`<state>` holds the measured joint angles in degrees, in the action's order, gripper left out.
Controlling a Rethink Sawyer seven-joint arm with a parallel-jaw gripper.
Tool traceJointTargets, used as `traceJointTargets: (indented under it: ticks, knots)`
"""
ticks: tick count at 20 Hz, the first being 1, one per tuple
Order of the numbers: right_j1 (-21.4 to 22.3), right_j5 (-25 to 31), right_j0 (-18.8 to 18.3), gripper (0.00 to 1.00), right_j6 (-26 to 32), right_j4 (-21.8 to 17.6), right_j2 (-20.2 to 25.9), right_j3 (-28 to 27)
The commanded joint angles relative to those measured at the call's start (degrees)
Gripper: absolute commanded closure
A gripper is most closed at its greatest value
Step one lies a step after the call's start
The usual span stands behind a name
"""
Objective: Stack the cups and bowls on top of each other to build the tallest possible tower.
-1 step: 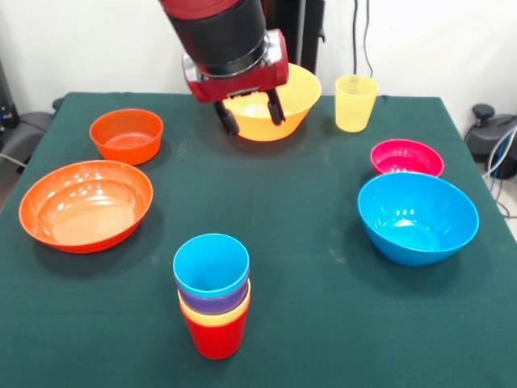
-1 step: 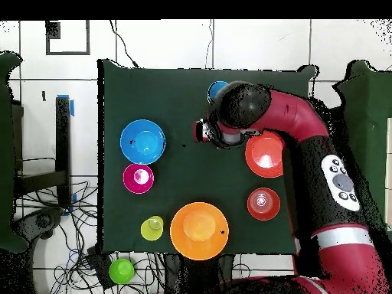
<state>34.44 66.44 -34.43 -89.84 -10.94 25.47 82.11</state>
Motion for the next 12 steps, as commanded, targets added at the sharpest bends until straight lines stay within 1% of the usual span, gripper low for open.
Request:
traceJointTargets:
  ticks: [1, 6, 12]
  knots:
    - [5.14, -8.46, -1.88, 0.0, -1.25, 1.4, 0.79, 19.43]
    - [7.27, -15.92, -3.38, 0.0, -2.83, 1.29, 1.28, 28.0]
    - [6.99, -24.0, -3.46, 0.0, -5.67, 1.05, 1.31, 34.17]
